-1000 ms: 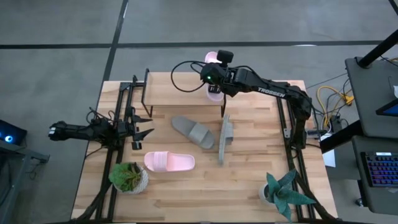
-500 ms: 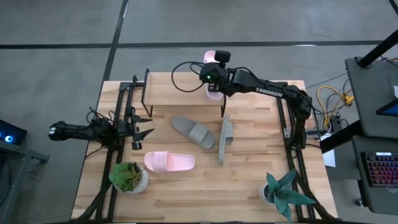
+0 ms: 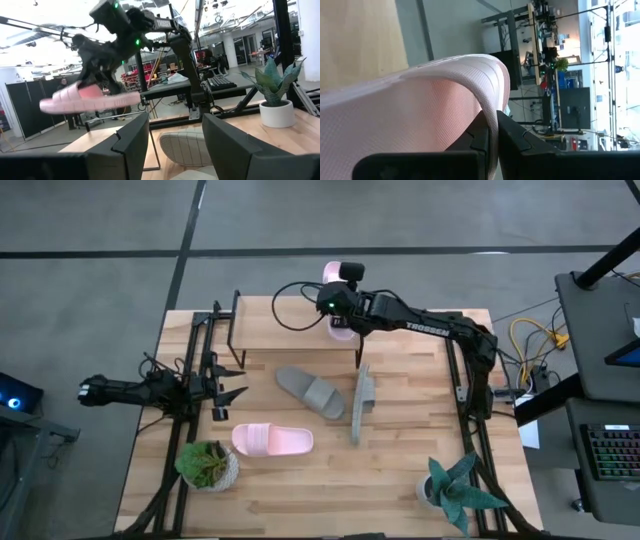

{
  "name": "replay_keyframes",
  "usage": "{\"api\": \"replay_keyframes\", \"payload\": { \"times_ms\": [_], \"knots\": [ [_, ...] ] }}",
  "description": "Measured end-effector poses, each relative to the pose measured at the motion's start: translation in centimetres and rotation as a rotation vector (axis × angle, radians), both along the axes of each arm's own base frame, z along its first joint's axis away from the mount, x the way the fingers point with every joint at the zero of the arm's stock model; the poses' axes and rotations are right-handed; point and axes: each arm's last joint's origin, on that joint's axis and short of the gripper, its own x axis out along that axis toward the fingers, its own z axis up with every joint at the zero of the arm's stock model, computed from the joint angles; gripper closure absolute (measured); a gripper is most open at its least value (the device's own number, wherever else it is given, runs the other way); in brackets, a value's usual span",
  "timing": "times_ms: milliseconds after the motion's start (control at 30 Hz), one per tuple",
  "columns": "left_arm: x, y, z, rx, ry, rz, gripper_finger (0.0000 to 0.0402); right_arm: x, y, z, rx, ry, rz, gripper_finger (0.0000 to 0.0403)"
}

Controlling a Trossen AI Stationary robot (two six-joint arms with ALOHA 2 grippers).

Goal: Pick and place slides into the shelf
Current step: Put the right pink slipper on the shelf

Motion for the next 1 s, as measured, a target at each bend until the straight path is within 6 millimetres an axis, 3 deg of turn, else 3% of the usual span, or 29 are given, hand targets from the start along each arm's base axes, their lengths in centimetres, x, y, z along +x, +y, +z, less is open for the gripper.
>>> {"api": "replay_keyframes", "payload": {
  "times_ms": [367,1000],
  "knots": [
    [0.0,0.0,0.0,-0.001,0.002,0.004,0.023,2.6,-1.9,-1.4,0.015,0.139,-0.062,0.0391],
    [0.1,0.0,-0.2,0.0,0.021,0.005,0.023,2.2,-2.3,-1.7,0.117,0.188,-0.062,0.0391]
  ]
}}
